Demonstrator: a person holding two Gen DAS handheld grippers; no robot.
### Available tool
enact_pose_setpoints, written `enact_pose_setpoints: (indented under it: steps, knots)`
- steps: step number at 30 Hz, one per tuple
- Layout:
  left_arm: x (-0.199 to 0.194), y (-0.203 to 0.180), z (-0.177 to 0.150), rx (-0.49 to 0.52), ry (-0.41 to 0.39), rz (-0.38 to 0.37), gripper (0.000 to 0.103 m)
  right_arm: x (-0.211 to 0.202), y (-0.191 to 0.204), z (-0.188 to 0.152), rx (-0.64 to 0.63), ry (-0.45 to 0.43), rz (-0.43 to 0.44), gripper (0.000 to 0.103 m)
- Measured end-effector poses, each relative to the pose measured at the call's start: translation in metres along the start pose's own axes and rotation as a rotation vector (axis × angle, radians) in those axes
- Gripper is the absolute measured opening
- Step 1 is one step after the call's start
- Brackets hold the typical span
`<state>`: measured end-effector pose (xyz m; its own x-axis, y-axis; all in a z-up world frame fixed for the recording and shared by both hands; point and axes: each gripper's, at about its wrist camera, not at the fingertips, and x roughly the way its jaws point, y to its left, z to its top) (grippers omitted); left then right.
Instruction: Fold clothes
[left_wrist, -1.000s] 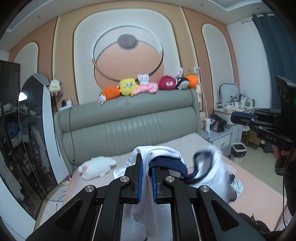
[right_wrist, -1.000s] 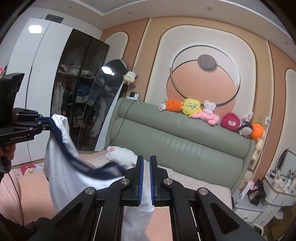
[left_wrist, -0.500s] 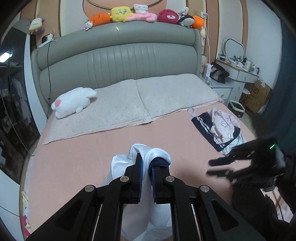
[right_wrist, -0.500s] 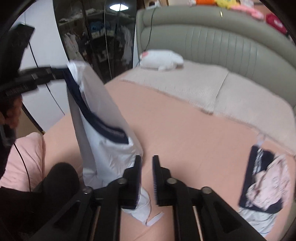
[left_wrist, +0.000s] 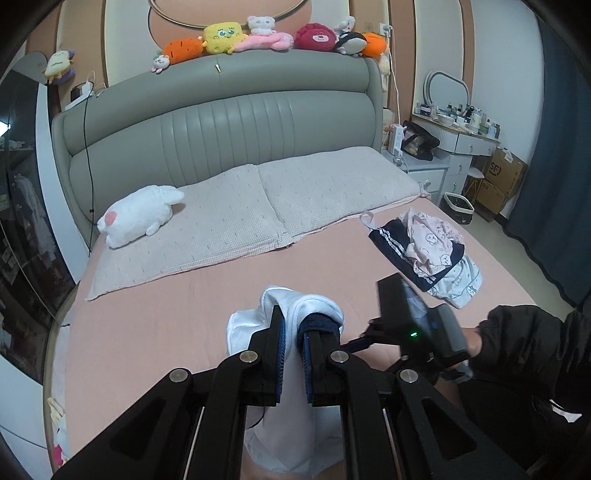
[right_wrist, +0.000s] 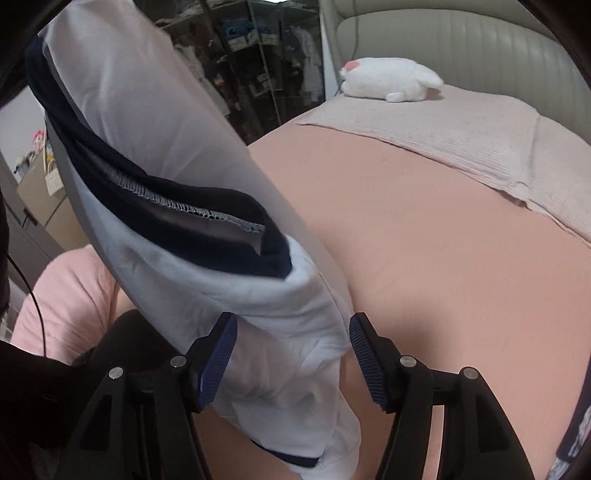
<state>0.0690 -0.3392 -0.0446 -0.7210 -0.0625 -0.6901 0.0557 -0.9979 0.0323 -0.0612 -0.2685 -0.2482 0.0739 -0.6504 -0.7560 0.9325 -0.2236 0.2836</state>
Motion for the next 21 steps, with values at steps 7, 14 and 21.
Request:
enact_pose_setpoints:
  steps: [7, 14, 21]
  knots:
    - [-0.008, 0.0, -0.003, -0.005, -0.006, 0.005, 0.007, 0.007, 0.009, 0.004, -0.013, -0.045, 0.044, 0.063]
    - [-0.007, 0.008, -0.006, -0.056, -0.007, 0.02, 0.007, -0.009, 0.019, -0.008, -0.005, -0.122, -0.118, 0.008]
    - [-0.022, 0.008, -0.011, -0.098, -0.046, 0.019, 0.007, -0.067, 0.022, -0.009, 0.125, -0.27, -0.42, 0.006]
